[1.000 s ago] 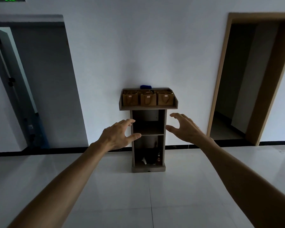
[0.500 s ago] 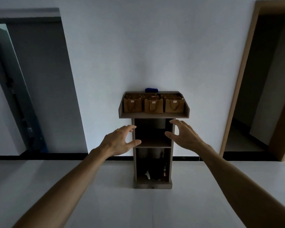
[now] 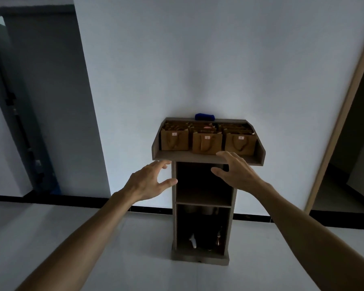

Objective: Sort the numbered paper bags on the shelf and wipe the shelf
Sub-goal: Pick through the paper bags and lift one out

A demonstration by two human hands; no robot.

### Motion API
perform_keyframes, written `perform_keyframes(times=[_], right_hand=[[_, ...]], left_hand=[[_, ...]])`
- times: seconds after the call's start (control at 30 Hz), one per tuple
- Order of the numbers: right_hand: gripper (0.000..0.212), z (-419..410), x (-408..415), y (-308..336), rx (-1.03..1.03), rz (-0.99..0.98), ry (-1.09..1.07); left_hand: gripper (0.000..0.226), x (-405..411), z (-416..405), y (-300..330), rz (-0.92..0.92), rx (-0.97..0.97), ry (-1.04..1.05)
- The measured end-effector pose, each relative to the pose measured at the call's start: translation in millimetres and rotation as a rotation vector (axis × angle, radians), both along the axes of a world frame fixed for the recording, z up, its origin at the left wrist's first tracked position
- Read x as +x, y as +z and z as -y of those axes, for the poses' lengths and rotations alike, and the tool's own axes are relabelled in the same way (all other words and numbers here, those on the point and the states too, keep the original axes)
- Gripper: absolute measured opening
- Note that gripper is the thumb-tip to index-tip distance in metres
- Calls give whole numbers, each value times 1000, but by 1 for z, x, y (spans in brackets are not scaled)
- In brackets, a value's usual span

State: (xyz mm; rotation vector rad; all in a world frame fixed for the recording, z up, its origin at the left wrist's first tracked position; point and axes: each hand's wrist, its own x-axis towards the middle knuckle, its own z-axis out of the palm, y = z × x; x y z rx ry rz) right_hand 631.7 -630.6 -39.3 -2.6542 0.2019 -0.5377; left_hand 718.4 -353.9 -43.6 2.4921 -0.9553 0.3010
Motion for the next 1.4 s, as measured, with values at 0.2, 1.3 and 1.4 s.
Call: perform_keyframes(times=[0.2, 1.3, 1.4], right_hand=[[63, 35, 99, -7, 16, -22, -31], [50, 218, 587, -34, 28, 52, 234], [40, 220, 617, -35, -9, 29, 285]], left_hand=[[64, 108, 41, -9, 2, -38, -54], [51, 568, 240, -64, -84, -235, -84], [52, 587, 243, -65, -82, -224, -75]])
